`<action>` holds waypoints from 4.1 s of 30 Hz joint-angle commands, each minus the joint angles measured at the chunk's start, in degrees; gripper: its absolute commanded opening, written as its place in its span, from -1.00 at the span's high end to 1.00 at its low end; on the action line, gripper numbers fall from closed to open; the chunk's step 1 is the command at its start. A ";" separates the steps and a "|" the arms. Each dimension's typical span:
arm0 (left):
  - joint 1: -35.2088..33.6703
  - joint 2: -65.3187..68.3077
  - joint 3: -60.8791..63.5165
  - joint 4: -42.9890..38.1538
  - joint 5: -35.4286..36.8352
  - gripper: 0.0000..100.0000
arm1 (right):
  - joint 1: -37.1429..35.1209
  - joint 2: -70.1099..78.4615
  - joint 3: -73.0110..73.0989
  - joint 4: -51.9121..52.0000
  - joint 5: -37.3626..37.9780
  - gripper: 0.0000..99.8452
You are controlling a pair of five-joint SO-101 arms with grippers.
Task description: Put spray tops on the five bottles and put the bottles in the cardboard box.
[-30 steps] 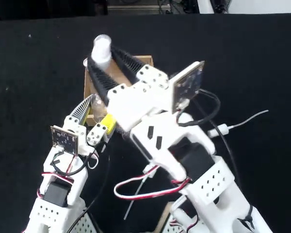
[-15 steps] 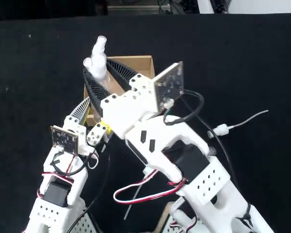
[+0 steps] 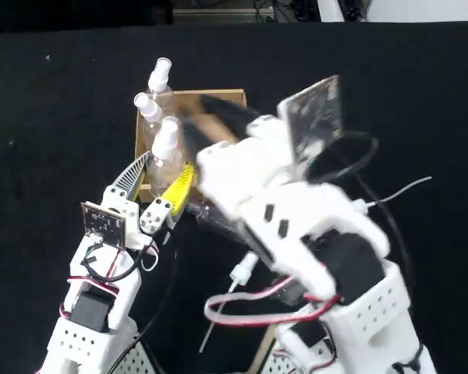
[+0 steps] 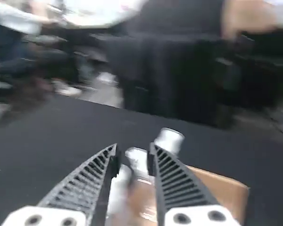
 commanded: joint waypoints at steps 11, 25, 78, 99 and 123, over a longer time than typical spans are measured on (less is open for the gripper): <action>-4.44 -0.35 1.45 -2.20 -0.35 0.94 | 27.52 -2.07 43.65 -26.20 -0.35 0.86; -44.09 7.12 1.80 -24.26 0.09 0.94 | 27.43 -1.80 54.11 -36.66 -0.09 0.85; -73.36 133.89 -25.27 -111.30 0.09 0.35 | 27.43 -1.98 54.90 -37.01 0.00 0.85; -73.71 122.37 -21.58 -110.95 -0.26 0.33 | 27.43 -1.98 54.90 -37.01 0.00 0.85; -73.89 128.44 -24.92 -110.86 -0.35 0.47 | 27.43 -1.98 54.99 -37.01 0.00 0.85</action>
